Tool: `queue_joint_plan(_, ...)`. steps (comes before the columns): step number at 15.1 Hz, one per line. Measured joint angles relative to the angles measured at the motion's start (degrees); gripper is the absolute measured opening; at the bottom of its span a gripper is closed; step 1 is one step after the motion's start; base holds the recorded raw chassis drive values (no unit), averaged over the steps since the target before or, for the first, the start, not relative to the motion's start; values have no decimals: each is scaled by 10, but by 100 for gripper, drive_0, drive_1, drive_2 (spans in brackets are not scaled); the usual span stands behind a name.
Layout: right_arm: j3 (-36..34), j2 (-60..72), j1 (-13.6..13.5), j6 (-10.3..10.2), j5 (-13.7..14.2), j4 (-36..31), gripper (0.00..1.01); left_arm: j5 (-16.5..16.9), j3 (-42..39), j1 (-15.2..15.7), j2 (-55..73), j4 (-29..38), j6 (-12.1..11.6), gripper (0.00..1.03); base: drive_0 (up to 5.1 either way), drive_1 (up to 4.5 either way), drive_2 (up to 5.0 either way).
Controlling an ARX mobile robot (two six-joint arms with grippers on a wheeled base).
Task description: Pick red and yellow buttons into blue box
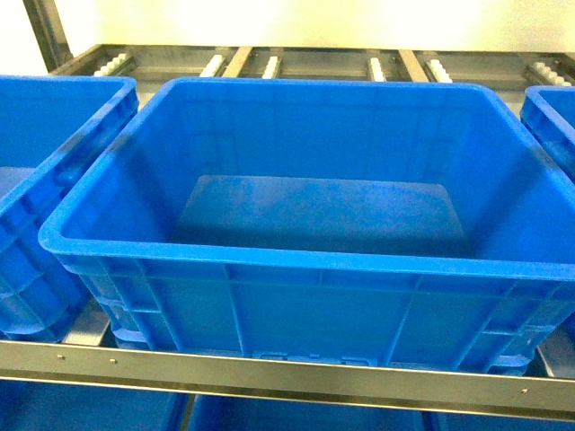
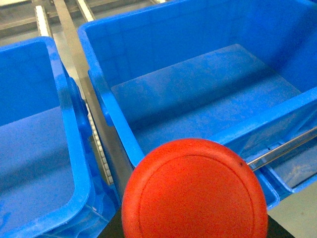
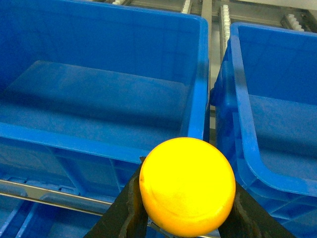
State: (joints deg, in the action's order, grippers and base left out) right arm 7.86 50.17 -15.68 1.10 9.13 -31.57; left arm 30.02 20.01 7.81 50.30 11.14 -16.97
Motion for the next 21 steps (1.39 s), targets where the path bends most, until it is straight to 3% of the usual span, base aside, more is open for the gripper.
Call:
queue_joint_plan(8,0,0,0,0,0,1,30,0,0,0,-1,0,0,23,0,0,0)
queue_joint_plan(10,17,-33,22,9,-28,73,30,0,0,0,-1,-1,0,23,0,0,0)
queue_joint_plan(11,45,-58,26,23,-43,94,30,0,0,0,-1,0,0,23,0,0,0)
queue_joint_plan(15,145,-17,-13,73,-66,66,30,0,0,0,-1,-1,0,23,0,0,0)
queue_joint_plan(18,181,81,-53,75,-72,25,30,0,0,0,-1,-1,0,23,0,0,0)
queue_joint_plan(21,227,174,-101,92,-46,-12,30,0,0,0,-1,0,0,23,0,0,0)
